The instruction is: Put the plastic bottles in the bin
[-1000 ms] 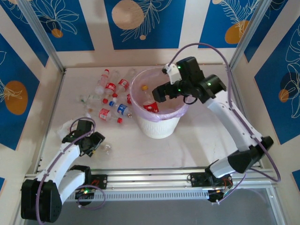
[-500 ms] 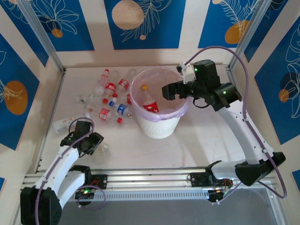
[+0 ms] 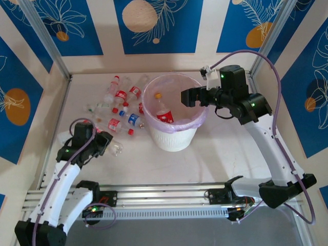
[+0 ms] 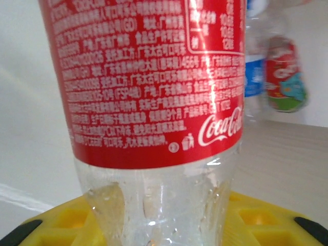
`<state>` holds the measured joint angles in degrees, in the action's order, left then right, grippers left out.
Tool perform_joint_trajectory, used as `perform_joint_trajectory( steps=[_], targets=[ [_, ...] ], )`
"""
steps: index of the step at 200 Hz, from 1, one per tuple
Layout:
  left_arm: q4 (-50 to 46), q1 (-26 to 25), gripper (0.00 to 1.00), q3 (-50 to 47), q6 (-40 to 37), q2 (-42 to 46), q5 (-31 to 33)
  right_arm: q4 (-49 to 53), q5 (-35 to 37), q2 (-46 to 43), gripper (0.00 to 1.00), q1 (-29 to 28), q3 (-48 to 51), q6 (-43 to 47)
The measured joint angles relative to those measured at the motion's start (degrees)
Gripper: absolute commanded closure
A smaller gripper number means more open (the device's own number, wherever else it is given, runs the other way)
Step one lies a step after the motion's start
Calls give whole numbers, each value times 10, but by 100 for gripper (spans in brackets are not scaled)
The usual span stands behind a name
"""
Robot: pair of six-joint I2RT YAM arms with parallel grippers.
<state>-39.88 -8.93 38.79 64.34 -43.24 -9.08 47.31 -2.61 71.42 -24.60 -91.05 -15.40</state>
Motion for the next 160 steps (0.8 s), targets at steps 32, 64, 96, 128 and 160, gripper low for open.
perform_joint_trajectory(
  steps=[32, 64, 96, 128, 160],
  targets=[
    [10, -18, 65, 75, 3, -12, -24, -1, -3, 0, 3, 0, 0, -5],
    [46, -30, 76, 145, -30, -54, -58, -3, -7, 1, 3, -5, -2, -14],
    [118, -35, 95, 160, -82, -107, -107, -17, -17, 19, 3, -39, -32, -28],
    [193, -37, 100, 162, -146, -157, -158, -40, -25, 60, 4, -92, -82, -32],
    [250, -40, 100, 181, -240, -203, -209, -45, -28, 129, 4, -138, -157, -34]
  ],
)
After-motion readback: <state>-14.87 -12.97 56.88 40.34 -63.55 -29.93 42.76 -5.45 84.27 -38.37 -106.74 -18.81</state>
